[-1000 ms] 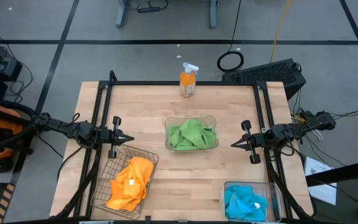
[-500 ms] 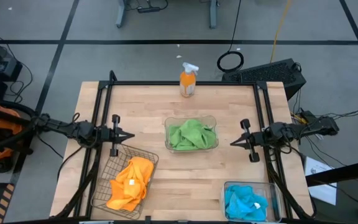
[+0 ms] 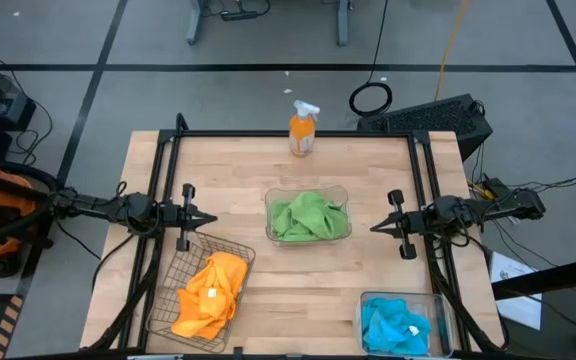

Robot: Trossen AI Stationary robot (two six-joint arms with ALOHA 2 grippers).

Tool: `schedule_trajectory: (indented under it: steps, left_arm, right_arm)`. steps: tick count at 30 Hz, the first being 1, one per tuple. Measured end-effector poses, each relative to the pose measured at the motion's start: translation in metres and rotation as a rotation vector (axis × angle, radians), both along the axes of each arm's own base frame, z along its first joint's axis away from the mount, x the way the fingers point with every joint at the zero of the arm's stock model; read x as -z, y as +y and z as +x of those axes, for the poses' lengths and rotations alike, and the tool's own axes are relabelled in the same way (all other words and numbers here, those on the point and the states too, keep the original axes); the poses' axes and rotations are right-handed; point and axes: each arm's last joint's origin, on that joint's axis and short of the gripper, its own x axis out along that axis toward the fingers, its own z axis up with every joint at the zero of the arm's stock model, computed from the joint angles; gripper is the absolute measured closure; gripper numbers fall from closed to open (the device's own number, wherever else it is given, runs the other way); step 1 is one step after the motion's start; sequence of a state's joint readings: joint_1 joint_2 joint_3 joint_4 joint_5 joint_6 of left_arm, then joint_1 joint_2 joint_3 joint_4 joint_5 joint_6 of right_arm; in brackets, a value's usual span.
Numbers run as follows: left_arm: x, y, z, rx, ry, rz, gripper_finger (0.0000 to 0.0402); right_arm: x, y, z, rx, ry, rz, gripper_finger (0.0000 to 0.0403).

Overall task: Sort microfiber towel by color & place in baskets
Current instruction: Return to Home Position

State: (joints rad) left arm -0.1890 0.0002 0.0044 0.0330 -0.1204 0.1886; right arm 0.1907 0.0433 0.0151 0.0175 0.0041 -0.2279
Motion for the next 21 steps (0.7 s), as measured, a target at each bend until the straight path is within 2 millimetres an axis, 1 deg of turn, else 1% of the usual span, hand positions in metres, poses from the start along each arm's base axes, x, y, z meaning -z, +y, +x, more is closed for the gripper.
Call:
schedule_trajectory:
  steps: [9, 21]
  left_arm:
    - [0.0006, -0.0010, -0.0001, 0.035, 0.010, -0.050, 0.0401]
    - [0.0007, -0.0009, 0.0000, 0.032, 0.011, -0.041, 0.0401]
  right_arm:
    - [-0.0001, -0.0006, 0.0002, 0.024, 0.000, 0.007, 0.0403]
    - [-0.0001, -0.0006, 0.0002, 0.024, 0.000, 0.006, 0.0403]
